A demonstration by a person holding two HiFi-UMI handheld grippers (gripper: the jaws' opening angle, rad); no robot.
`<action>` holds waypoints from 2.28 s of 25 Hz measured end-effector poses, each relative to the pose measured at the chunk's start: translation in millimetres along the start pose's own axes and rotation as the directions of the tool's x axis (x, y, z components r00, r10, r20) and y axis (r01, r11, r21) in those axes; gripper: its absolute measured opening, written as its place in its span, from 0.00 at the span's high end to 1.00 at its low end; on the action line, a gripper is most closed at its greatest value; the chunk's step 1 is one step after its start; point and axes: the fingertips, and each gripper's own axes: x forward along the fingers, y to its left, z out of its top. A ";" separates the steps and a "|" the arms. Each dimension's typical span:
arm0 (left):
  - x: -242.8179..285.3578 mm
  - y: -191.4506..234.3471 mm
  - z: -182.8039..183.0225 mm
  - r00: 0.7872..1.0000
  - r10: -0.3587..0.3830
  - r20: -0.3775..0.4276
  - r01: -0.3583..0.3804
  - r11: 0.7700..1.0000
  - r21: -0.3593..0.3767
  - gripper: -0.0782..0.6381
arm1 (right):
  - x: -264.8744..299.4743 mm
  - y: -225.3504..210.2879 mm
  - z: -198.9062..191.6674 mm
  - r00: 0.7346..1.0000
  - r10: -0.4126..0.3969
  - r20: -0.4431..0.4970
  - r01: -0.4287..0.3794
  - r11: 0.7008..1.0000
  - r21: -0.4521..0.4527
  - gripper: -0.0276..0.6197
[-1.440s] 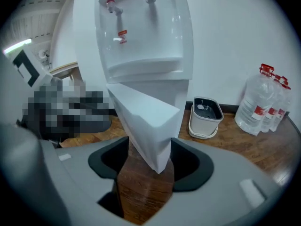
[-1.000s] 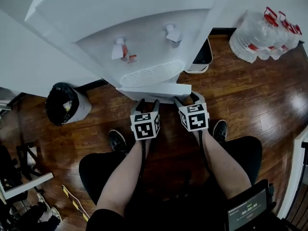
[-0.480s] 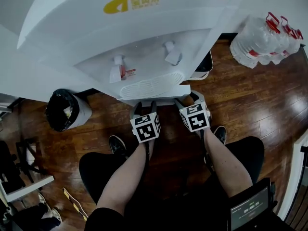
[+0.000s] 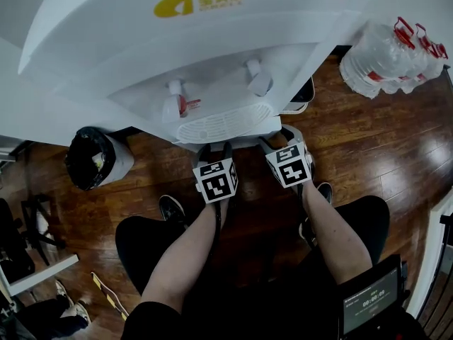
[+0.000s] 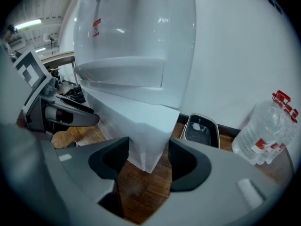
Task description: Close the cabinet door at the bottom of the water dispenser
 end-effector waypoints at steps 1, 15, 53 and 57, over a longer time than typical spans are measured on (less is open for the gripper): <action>0.3 0.1 0.1 1.000 -0.002 -0.002 0.002 1.000 0.000 0.56 | 0.4 -0.6 0.7 1.000 0.003 -0.003 -0.003 1.000 0.000 0.55; 5.0 0.4 2.8 1.000 0.012 -0.004 -0.012 1.000 0.012 0.56 | 15.1 -9.4 0.6 1.000 -0.008 -0.003 0.008 1.000 -0.024 0.54; -54.6 -49.0 31.3 0.974 -0.227 -0.023 0.228 0.973 0.038 0.59 | -46.4 9.5 56.3 0.991 0.019 0.129 -0.057 0.954 0.294 0.70; -93.9 -76.7 56.3 0.945 -0.322 0.060 0.319 0.946 0.051 0.62 | -82.8 32.8 71.8 0.977 0.076 0.200 -0.135 0.943 0.303 0.72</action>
